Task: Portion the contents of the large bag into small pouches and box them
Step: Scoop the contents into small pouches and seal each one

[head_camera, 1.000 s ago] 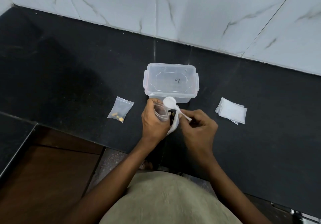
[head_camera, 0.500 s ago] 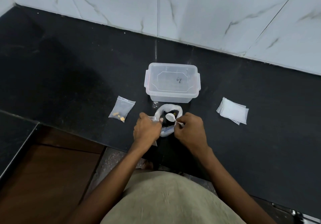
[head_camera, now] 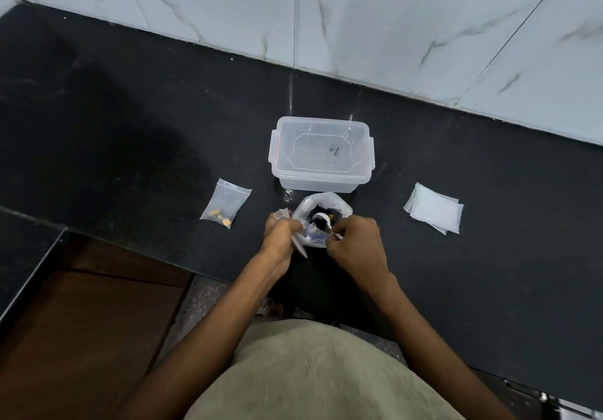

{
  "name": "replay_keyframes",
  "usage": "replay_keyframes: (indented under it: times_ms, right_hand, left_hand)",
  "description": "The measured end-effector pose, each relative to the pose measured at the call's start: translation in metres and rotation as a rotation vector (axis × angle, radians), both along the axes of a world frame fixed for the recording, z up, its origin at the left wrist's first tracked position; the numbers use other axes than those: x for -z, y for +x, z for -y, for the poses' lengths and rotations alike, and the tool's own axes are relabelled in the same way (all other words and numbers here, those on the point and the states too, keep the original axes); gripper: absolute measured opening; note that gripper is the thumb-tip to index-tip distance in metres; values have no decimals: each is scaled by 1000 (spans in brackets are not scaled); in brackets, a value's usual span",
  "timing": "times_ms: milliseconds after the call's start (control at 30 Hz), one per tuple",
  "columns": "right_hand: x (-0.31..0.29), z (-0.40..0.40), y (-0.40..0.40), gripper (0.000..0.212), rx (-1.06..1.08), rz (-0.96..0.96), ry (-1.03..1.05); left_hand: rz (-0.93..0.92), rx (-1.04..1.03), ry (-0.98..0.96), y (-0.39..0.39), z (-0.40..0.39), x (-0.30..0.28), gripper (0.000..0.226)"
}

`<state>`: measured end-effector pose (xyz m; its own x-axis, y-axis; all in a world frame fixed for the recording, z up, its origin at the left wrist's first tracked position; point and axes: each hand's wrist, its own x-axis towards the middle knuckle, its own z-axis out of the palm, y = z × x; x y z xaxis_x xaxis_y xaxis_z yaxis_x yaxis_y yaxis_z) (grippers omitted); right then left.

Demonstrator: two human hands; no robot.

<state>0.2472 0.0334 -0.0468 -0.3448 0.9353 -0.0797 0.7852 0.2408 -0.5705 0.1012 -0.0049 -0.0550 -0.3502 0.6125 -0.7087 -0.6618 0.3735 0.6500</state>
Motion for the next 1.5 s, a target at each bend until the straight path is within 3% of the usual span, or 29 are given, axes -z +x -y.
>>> replay_keyframes:
  times_ms: [67, 400, 533, 800, 1000, 1100, 1267, 1500]
  right_hand:
    - [1, 0, 1, 14, 48, -66, -61]
    - [-12, -9, 11, 10, 471, -536, -684]
    - [-16, -11, 16, 7, 487, -641, -736]
    - [-50, -6, 19, 5, 371, -729, -695]
    - [-87, 2, 4, 7, 216, -886, -506]
    - [-88, 10, -4, 18, 83, -752, -213]
    - [-73, 22, -11, 7, -139, -479, 317]
    - [-60, 31, -9, 8, -214, -381, 661]
  left_hand:
    - [16, -19, 14, -2, -1, 2, 42]
    - [-405, 133, -75, -1, -2, 5, 37]
    - [-564, 168, -92, -2, 2, 7, 36]
    - [-1138, 167, 100, -6, 12, -2, 43]
    - [-1300, 198, 192, 0, 12, -15, 49]
    - [-1239, 182, 244, 2, 9, -19, 45]
    - [-1163, 118, 352, 2, 9, -26, 48]
    - [-1099, 43, 404, 5, 7, -31, 49]
